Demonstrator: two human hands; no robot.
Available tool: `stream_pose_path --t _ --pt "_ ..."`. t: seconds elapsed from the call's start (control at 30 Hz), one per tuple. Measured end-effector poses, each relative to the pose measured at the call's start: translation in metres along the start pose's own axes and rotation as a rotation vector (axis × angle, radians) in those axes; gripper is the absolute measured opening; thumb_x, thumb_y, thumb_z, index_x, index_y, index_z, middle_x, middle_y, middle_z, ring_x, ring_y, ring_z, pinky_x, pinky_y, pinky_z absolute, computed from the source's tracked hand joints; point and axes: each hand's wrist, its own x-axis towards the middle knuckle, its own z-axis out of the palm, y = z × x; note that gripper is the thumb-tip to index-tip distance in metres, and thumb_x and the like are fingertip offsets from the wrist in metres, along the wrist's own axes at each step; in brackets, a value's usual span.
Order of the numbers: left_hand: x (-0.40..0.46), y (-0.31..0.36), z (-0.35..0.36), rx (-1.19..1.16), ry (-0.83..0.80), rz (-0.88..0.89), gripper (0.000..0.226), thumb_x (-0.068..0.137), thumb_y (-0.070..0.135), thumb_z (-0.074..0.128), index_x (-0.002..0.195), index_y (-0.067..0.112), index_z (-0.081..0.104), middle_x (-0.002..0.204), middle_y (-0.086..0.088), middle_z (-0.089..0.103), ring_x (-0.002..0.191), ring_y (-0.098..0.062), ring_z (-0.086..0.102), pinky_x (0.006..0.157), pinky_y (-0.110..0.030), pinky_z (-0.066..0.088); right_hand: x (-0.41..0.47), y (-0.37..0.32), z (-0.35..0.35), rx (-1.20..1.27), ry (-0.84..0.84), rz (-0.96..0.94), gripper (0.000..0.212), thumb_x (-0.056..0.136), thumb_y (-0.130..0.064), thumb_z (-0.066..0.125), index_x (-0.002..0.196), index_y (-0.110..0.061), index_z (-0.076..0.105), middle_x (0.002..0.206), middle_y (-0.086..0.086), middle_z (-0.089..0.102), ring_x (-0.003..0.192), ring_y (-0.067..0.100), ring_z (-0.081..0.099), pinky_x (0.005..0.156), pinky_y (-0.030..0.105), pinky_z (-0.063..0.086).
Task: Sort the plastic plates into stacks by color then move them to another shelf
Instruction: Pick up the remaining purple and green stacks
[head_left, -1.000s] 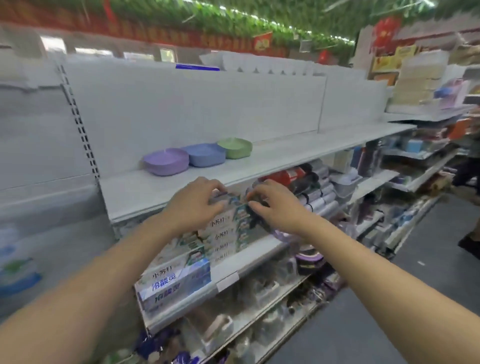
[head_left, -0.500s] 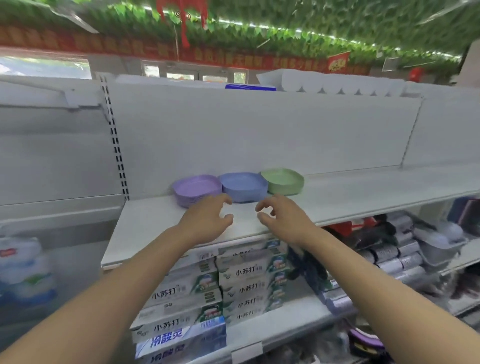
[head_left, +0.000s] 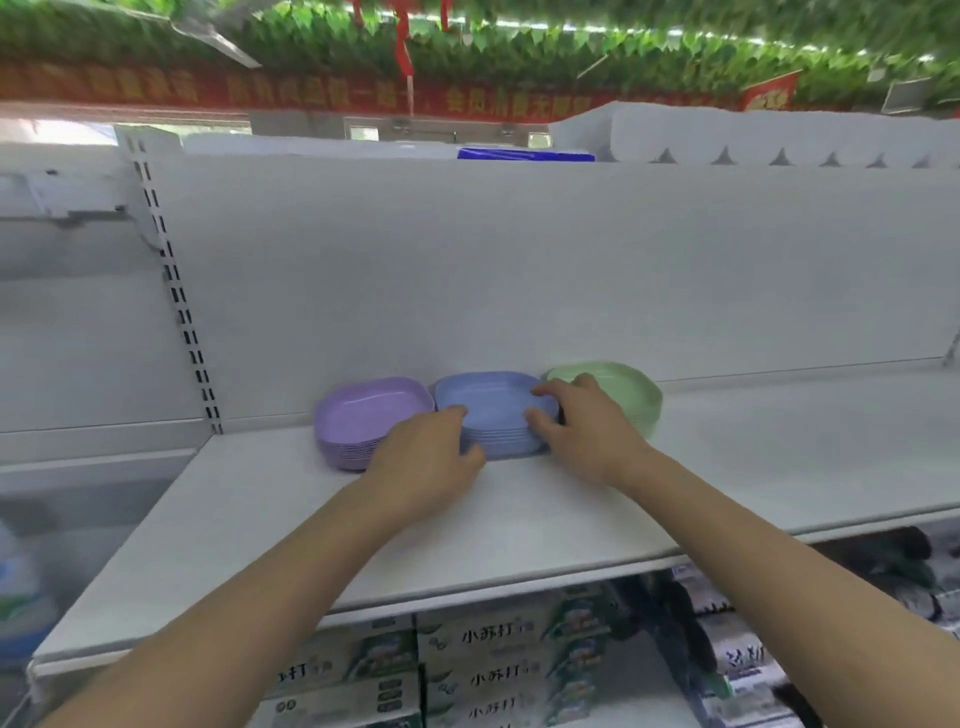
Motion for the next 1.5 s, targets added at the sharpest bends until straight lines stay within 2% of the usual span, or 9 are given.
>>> stream_pose_path --t 0.13,0.27,0.37,0.57,0.67,0.8,0.9,1.17,1.5 --pt "-0.004 0.012 0.008 -0.03 0.052 -0.078 0.039 0.095 0.035 0.053 0.124 0.011 0.062 0.116 -0.007 0.069 0.106 -0.026 0.062 0.088 -0.038 0.05 0.007 0.007 0.002 0.094 -0.006 -0.036 0.025 0.097 -0.032 0.061 0.102 -0.011 0.073 0.107 0.015 0.059 0.096 0.024 0.056 0.08 0.031 0.043" --pt "-0.021 0.021 0.009 -0.191 0.162 -0.142 0.031 0.095 0.032 0.057 0.124 0.023 0.064 0.108 0.002 0.066 0.1 -0.018 0.062 0.089 -0.034 0.048 -0.007 0.014 -0.011 0.147 -0.058 -0.074 0.035 0.095 -0.028 0.057 0.063 -0.016 0.054 0.087 0.017 0.062 0.093 0.023 0.049 0.07 0.034 0.036" --pt "-0.037 0.027 0.013 -0.237 0.206 -0.172 0.025 0.097 0.039 0.056 0.12 0.03 0.06 0.102 0.008 0.061 0.091 -0.011 0.06 0.084 -0.033 0.049 -0.019 0.024 -0.026 0.182 -0.137 -0.138 0.014 0.096 -0.036 0.059 0.09 -0.025 0.065 0.098 0.012 0.059 0.098 0.017 0.05 0.075 0.031 0.043" --pt "-0.027 0.043 0.015 -0.337 0.124 -0.311 0.031 0.098 0.042 0.051 0.124 0.028 0.062 0.115 0.004 0.065 0.103 -0.016 0.06 0.093 -0.035 0.048 -0.017 0.015 -0.03 0.152 -0.226 -0.118 0.037 0.099 -0.042 0.057 0.132 -0.029 0.06 0.122 0.006 0.044 0.078 0.015 0.057 0.086 0.028 0.045" --pt "-0.024 0.052 0.015 -0.342 0.177 -0.341 0.024 0.098 0.04 0.053 0.107 0.024 0.068 0.104 0.005 0.069 0.093 -0.015 0.062 0.079 -0.032 0.048 -0.019 0.011 -0.026 0.23 -0.239 -0.094 0.032 0.099 -0.031 0.056 0.13 -0.024 0.062 0.11 0.004 0.047 0.095 0.026 0.063 0.087 0.033 0.052" --pt "-0.029 0.061 0.008 -0.378 0.282 -0.378 0.01 0.084 0.036 0.059 0.088 0.029 0.065 0.099 0.001 0.068 0.083 -0.014 0.061 0.067 -0.03 0.048 -0.026 0.013 -0.027 0.48 -0.311 0.022 0.031 0.091 -0.027 0.054 0.122 -0.029 0.06 0.114 0.016 0.058 0.066 0.026 0.071 0.05 0.029 0.053" --pt "-0.039 0.066 0.001 -0.461 0.286 -0.401 0.014 0.078 0.039 0.06 0.09 0.034 0.064 0.112 -0.002 0.06 0.083 -0.013 0.061 0.061 -0.027 0.045 -0.038 0.013 -0.035 0.624 -0.43 0.028 0.036 0.095 -0.018 0.051 0.129 -0.026 0.057 0.091 0.01 0.064 0.06 0.02 0.063 0.046 0.025 0.047" --pt "-0.089 0.067 -0.028 -0.6 0.288 -0.407 0.026 0.09 0.02 0.057 0.106 0.038 0.068 0.087 -0.006 0.071 0.068 -0.014 0.061 0.066 -0.03 0.048 -0.053 -0.017 -0.031 0.424 -0.229 -0.33 0.024 0.101 -0.044 0.051 0.124 -0.045 0.057 0.119 0.002 0.045 0.095 0.016 0.06 0.091 0.035 0.048" --pt "-0.287 -0.026 -0.11 -0.385 0.581 -0.772 0.009 0.097 0.024 0.057 0.099 0.031 0.063 0.053 0.004 0.042 0.047 -0.015 0.038 0.052 -0.029 0.032 -0.132 -0.202 0.049 0.719 -0.635 -0.751 0.026 0.101 -0.032 0.053 0.12 -0.047 0.06 0.129 -0.005 0.042 0.11 0.006 0.051 0.083 0.017 0.039"
